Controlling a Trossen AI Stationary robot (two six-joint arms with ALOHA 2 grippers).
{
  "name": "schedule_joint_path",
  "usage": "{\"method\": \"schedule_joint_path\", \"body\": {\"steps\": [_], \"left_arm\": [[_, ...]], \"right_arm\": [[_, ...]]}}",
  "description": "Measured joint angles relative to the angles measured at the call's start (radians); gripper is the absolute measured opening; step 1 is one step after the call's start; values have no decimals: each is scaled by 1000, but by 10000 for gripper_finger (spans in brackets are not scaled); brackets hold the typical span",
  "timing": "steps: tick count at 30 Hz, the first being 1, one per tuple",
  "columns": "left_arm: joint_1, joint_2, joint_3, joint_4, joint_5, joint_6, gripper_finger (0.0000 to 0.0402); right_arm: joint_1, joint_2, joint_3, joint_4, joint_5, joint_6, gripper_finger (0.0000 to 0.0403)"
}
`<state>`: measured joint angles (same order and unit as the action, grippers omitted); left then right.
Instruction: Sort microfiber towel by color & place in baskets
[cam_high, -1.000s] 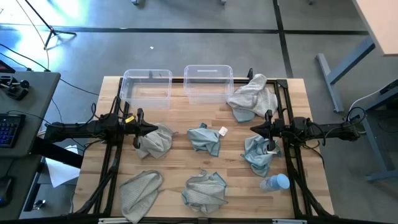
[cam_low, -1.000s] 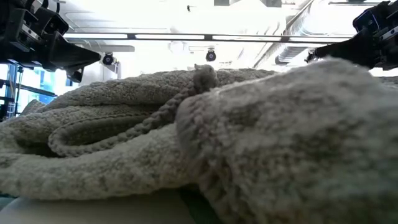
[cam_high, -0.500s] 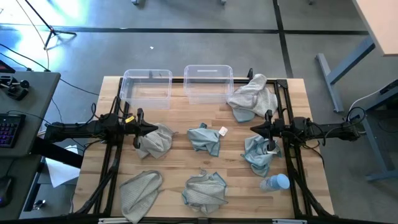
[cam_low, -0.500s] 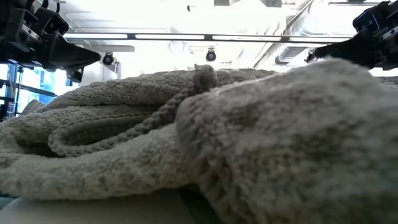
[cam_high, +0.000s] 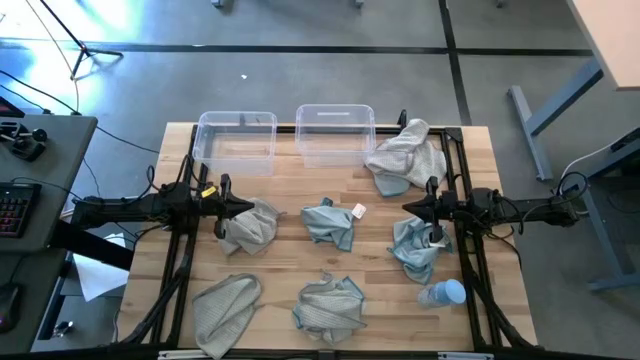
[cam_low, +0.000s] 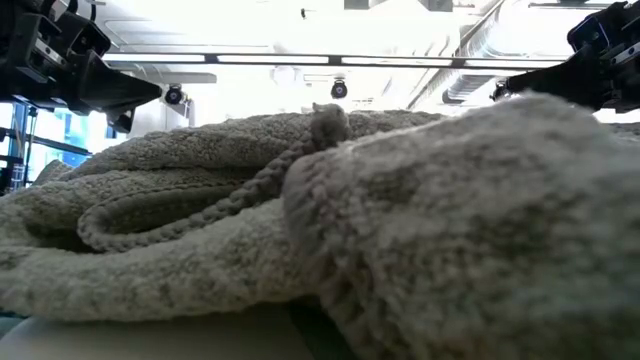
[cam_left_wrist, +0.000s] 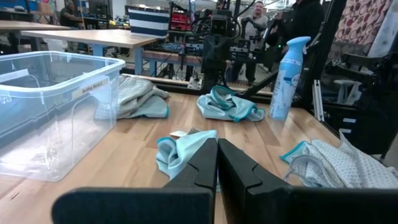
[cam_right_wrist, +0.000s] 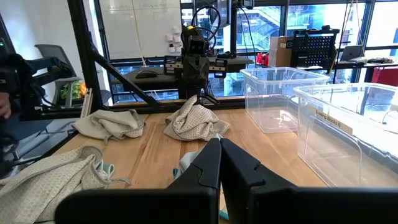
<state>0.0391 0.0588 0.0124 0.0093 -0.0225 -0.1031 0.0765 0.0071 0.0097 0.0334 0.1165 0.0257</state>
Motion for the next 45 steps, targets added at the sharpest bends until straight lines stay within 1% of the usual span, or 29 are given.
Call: {"method": "schedule_joint_path", "body": {"steps": [10, 14, 17, 19, 21, 25, 29, 33, 37, 38, 40, 43, 45], "left_arm": [[0, 0, 0, 5, 0, -95, 0], [0, 0, 0, 7, -5, -78, 0], [0, 3, 18, -13, -14, -24, 0], [0, 25, 51, -33, -48, 17, 0], [0, 60, 94, -76, -114, 32, 0], [0, 184, 198, -91, -229, 35, 0], [0, 364, 320, -92, -305, 27, 0], [0, 559, 456, -90, -409, -101, 0], [-1, 740, 597, -123, -464, -189, 0], [-1, 782, 639, -149, -480, -225, 0], [-8, 859, 727, -250, -516, -314, 0], [-30, 968, 859, -451, -564, -440, 0], [-46, 1032, 940, -596, -571, -538, 0]], "right_arm": [[0, 0, 0, 0, 0, 0, 0], [0, 0, 0, 0, 0, 0, 0], [0, 0, 0, 0, 0, 0, 0], [0, 0, 0, 0, 0, 0, 0], [0, 0, 0, 0, 0, 0, 0], [0, 0, 0, 0, 0, 0, 0], [0, 0, 0, 0, 0, 0, 0], [0, 0, 0, 0, 0, 0, 0], [0, 0, 0, 0, 0, 0, 0], [0, 0, 0, 0, 0, 0, 0], [0, 0, 0, 0, 0, 0, 0], [0, 0, 0, 0, 0, 0, 0], [0, 0, 0, 0, 0, 0, 0]]}}
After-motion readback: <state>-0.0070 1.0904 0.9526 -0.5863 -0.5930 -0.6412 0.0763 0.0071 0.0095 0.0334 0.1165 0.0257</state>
